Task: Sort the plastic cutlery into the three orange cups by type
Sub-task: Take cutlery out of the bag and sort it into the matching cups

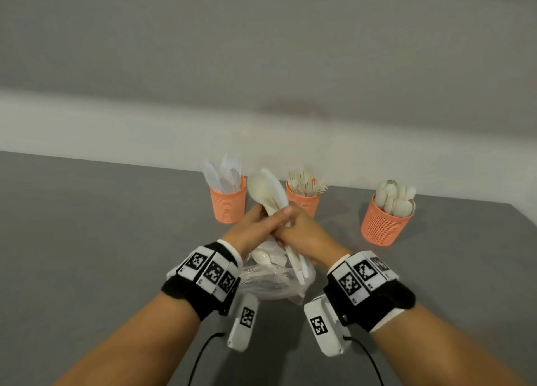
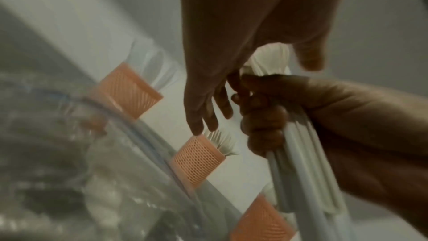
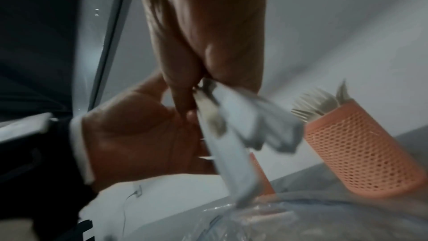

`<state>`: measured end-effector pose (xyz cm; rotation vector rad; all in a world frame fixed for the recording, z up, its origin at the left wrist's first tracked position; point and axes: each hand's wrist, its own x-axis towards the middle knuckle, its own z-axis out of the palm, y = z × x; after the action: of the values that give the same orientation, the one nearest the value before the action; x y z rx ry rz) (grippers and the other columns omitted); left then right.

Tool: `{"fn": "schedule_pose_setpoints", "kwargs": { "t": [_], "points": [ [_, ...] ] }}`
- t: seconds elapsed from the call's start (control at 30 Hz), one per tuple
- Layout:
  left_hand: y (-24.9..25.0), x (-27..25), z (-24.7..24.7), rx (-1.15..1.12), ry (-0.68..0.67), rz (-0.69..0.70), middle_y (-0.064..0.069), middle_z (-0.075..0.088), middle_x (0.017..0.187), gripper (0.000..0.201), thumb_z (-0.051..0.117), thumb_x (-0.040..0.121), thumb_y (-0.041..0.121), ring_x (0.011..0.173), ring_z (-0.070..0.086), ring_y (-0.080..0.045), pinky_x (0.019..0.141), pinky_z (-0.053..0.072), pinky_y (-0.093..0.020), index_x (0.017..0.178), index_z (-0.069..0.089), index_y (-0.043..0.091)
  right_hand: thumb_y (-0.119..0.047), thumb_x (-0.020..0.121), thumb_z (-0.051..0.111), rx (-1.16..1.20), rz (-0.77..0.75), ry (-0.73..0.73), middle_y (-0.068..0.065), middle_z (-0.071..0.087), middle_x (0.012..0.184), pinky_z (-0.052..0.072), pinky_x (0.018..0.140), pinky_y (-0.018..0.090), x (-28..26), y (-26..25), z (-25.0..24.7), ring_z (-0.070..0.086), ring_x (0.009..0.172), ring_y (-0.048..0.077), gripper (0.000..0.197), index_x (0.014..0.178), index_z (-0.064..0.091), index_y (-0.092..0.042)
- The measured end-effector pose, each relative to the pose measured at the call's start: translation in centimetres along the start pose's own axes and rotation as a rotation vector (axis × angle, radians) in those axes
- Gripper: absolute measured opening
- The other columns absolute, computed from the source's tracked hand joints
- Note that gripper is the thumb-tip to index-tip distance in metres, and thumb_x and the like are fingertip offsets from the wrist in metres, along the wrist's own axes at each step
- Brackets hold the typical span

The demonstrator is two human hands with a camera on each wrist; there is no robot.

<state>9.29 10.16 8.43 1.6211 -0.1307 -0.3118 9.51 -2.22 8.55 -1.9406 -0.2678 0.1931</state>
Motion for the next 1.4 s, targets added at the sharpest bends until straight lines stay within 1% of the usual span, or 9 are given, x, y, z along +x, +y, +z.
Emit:
{"fn": "schedule_pose_setpoints", "kwargs": {
  "t": [0.1,0.2,0.43,0.67,0.77,0.87,1.03,1.3,1.4],
  "points": [
    [0.0,0.3,0.4,-0.253,0.016,-0.062,-0.008,0.065,0.08,0.033,0.052,0.092,0.026,0.061,0.066,-0.013,0.05,0.051,-0.024,0.115,0.053,0.003,-0.005,0.08,0.058,-0.05,-0.001,-0.046,0.012,0.067,0.09,0.056,0.075,0.037,-0.2,-0.4,0.8,0.063,0.074,0.017,0.031,0.11,0.055,-0.011],
    [-0.4,0.4,0.0,-0.347,0.054,-0.1,-0.012,0.067,0.082,0.029,0.05,0.094,0.027,0.062,0.068,-0.015,0.049,0.052,-0.024,0.108,0.058,0.003,-0.006,0.083,0.061,0.002,-0.038,-0.131,-0.001,0.065,0.086,0.054,0.068,0.02,-0.4,-0.7,0.9,0.063,0.076,0.009,0.031,0.113,0.055,-0.012],
    [-0.5,1.2,-1.7,-0.472,0.121,-0.03,-0.011,0.055,0.084,0.037,0.042,0.095,0.039,0.055,0.045,-0.024,0.047,0.039,-0.031,0.082,0.072,0.022,-0.032,0.098,0.041,0.146,0.063,-0.205,0.0,0.06,0.076,0.048,0.053,0.024,-0.2,0.0,1.2,0.056,0.054,0.01,0.029,0.112,0.053,-0.01],
    [0.0,0.8,-2.1,-0.479,-0.076,-0.028,-0.007,0.035,0.041,0.031,0.037,0.097,0.027,0.035,0.043,-0.025,0.044,0.049,-0.036,0.112,0.057,0.007,-0.029,0.099,0.039,0.447,0.078,-0.094,0.005,0.055,0.062,0.04,0.041,0.023,0.9,-0.4,1.6,0.048,0.047,0.015,0.02,0.102,0.058,-0.027],
    [0.1,0.9,-2.4,-0.516,-0.066,0.002,-0.008,0.04,0.043,0.032,0.036,0.096,0.018,0.038,0.04,-0.024,0.045,0.048,-0.037,0.114,0.055,-0.001,-0.025,0.099,0.035,0.429,0.037,-0.02,0.004,0.057,0.059,0.04,0.04,0.023,1.4,-0.6,1.6,0.048,0.043,0.016,0.025,0.106,0.055,-0.038],
    [0.1,1.0,-2.7,-0.496,-0.035,0.024,-0.02,0.054,0.06,0.037,0.039,0.095,0.014,0.042,0.047,-0.03,0.045,0.048,-0.037,0.117,0.047,-0.015,-0.03,0.1,0.033,0.221,-0.015,0.044,0.004,0.058,0.061,0.042,0.038,0.024,1.8,-0.6,1.9,0.05,0.039,0.014,0.029,0.11,0.055,-0.015],
    [0.8,1.0,-3.0,-0.488,0.072,0.097,-0.025,0.058,0.071,0.023,0.043,0.095,0.007,0.053,0.051,-0.032,0.046,0.047,-0.036,0.082,0.062,0.01,-0.035,0.096,0.043,0.083,-0.041,0.065,0.004,0.062,0.063,0.045,0.037,0.023,2.7,-1.0,2.3,0.057,0.041,0.012,0.034,0.11,0.053,-0.006],
    [-0.2,2.6,-4.4,-0.598,0.234,0.016,-0.012,0.064,0.077,0.012,0.057,0.089,0.012,0.07,0.064,-0.026,0.056,0.054,-0.035,0.099,0.062,0.008,-0.023,0.099,0.036,-0.122,-0.067,0.164,0.013,0.068,0.087,0.058,0.065,0.042,4.4,-0.5,2.9,0.068,0.072,0.031,0.025,0.104,0.053,-0.005],
    [-0.1,3.1,-5.9,-0.656,0.347,0.027,-0.011,0.066,0.081,0.018,0.054,0.09,0.01,0.076,0.064,-0.021,0.067,0.056,-0.031,0.106,0.056,0.002,-0.02,0.1,0.034,-0.097,-0.058,0.22,0.004,0.064,0.077,0.054,0.072,0.038,5.2,-0.4,2.3,0.063,0.073,0.021,0.019,0.089,0.048,-0.014]
  ]
}}
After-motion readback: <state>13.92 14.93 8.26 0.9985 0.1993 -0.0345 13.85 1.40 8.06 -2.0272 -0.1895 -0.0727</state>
